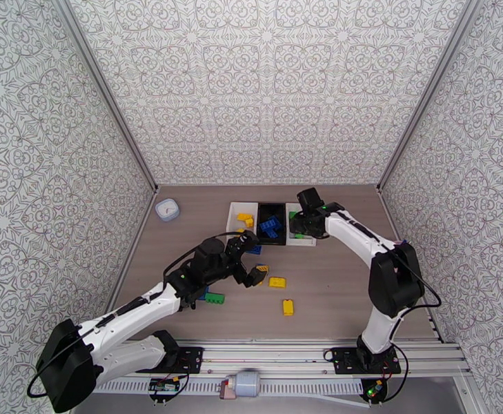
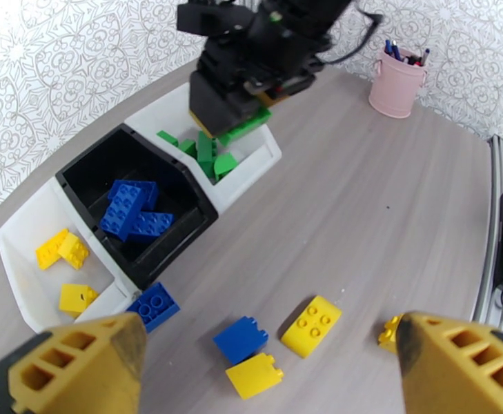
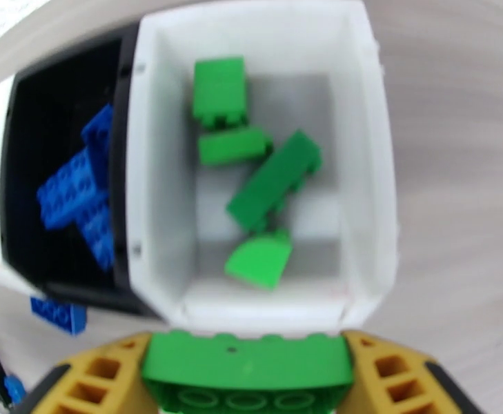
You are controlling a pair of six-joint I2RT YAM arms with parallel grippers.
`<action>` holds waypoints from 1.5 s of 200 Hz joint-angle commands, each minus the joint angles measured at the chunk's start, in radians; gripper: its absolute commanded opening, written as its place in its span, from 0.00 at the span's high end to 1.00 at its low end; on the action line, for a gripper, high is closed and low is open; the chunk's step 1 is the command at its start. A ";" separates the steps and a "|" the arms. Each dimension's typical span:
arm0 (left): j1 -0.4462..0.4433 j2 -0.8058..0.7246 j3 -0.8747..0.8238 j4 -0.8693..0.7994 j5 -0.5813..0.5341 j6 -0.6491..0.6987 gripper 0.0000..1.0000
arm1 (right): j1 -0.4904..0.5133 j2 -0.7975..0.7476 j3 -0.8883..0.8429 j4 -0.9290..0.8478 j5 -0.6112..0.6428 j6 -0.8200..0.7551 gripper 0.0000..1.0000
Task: Sort the legos into containers by color
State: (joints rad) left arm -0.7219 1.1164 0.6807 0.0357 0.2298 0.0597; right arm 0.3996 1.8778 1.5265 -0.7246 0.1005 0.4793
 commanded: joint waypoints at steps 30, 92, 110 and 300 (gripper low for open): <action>0.006 -0.023 0.001 0.025 -0.032 0.005 0.00 | -0.016 0.172 0.228 -0.024 0.054 -0.083 0.46; 0.006 -0.051 -0.021 -0.015 -0.038 0.000 0.00 | -0.011 0.020 0.069 0.000 -0.014 -0.050 0.22; 0.004 -0.063 -0.036 -0.021 -0.040 -0.013 0.00 | -0.003 -0.071 -0.035 0.002 -0.030 -0.039 0.20; -0.080 0.471 0.299 -0.560 -0.289 -0.438 0.01 | 0.051 -0.452 -0.490 0.018 -0.101 0.008 0.13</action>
State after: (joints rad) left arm -0.7940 1.5341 0.9375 -0.4591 -0.0753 -0.3313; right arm 0.4446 1.4483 1.0641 -0.7101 0.0105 0.4744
